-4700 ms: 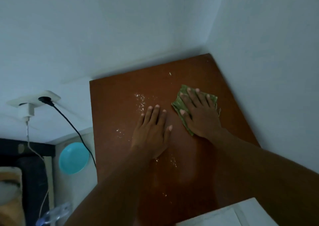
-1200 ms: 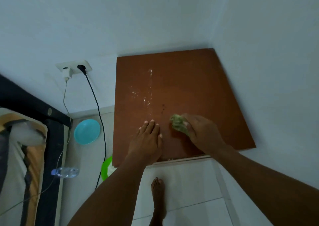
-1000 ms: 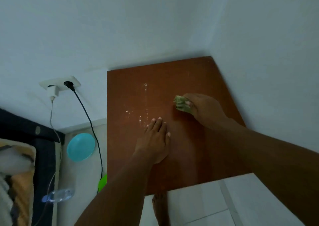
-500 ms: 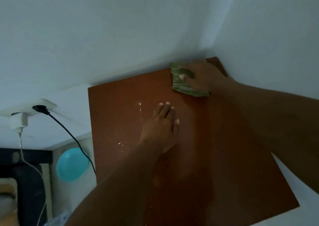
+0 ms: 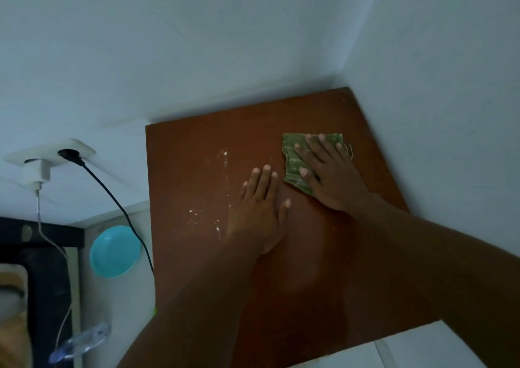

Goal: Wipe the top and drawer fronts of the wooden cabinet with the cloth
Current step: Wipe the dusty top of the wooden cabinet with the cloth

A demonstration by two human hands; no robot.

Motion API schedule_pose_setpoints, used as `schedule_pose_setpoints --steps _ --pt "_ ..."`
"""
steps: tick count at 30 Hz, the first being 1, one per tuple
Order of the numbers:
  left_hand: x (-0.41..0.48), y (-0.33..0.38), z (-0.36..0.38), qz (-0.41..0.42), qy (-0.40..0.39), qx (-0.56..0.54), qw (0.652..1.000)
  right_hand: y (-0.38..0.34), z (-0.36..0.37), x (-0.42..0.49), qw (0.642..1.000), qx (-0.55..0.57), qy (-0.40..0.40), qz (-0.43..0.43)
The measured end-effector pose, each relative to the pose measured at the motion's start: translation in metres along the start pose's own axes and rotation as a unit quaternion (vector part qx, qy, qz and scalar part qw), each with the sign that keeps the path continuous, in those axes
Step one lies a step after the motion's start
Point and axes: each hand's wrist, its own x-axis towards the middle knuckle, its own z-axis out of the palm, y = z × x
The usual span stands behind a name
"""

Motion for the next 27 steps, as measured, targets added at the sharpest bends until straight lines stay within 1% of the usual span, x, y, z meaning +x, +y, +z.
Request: schedule_pose_setpoints --steps 3,9,15,18,21,24,25,27 --pt "-0.036 0.006 0.015 -0.014 0.008 0.017 1.000 -0.010 0.010 -0.046 1.000 -0.008 0.004 -0.004" --pt "-0.110 0.026 0.043 -0.042 0.006 0.006 0.999 -0.030 0.029 -0.140 1.000 0.001 0.015 -0.014" --pt "-0.179 0.047 0.073 -0.055 0.019 -0.021 0.998 -0.059 0.046 -0.239 0.996 0.068 0.056 -0.025" --pt "-0.209 0.054 0.081 -0.060 0.010 -0.032 0.998 -0.074 0.054 -0.275 0.990 0.110 0.089 -0.021" --pt "-0.231 0.057 0.079 -0.063 -0.009 -0.032 0.997 -0.086 0.050 -0.298 0.986 0.115 0.121 -0.027" --pt "-0.246 0.051 0.071 -0.074 -0.034 -0.029 0.996 -0.096 0.032 -0.300 0.982 0.121 0.140 -0.028" --pt "-0.250 0.047 0.067 -0.080 -0.040 -0.029 0.996 -0.099 0.026 -0.297 0.982 0.122 0.138 -0.036" --pt "-0.254 0.037 0.058 -0.090 -0.048 -0.028 0.994 -0.108 0.015 -0.283 0.985 0.128 0.107 -0.053"
